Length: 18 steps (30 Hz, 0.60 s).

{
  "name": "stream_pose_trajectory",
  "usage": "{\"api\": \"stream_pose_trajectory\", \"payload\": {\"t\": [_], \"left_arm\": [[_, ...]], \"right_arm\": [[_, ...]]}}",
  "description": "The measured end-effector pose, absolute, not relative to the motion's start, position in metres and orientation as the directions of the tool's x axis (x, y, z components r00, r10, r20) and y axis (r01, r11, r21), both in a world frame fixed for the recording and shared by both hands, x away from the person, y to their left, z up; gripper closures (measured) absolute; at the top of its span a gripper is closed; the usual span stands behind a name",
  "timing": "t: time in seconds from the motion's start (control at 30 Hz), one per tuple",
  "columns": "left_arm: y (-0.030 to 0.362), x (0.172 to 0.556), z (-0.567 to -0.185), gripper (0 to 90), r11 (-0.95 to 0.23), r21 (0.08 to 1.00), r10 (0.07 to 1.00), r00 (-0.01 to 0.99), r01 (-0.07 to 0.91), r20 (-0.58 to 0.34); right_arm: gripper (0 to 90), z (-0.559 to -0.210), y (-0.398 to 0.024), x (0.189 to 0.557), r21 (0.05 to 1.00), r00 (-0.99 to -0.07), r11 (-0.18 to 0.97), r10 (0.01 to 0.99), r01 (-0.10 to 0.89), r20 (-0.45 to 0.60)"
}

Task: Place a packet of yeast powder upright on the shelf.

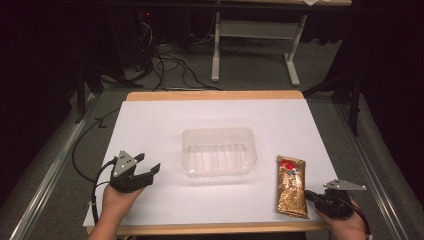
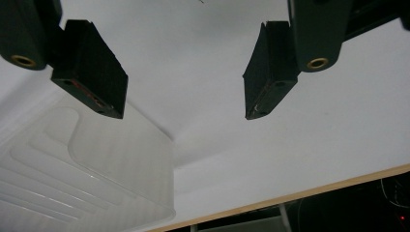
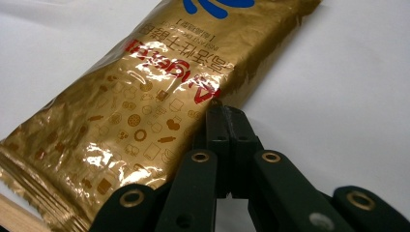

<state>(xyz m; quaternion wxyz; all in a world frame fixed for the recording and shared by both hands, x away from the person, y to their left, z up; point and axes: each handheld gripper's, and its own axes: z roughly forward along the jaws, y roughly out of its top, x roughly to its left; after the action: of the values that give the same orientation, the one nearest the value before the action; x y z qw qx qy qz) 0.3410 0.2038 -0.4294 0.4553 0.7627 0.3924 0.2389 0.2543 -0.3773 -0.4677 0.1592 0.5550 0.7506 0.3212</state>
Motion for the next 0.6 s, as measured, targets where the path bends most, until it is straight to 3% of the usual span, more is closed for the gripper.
{"api": "stream_pose_trajectory", "payload": {"t": [0.6], "left_arm": [[0.224, 0.324, -0.430, 32.7, -0.265, 0.878, 0.844, 0.535, 0.399, 0.012]], "right_arm": [[90.0, -0.467, -0.337, 0.277, 0.650, -0.502, 0.332, 0.860, 0.683, 0.088]]}}
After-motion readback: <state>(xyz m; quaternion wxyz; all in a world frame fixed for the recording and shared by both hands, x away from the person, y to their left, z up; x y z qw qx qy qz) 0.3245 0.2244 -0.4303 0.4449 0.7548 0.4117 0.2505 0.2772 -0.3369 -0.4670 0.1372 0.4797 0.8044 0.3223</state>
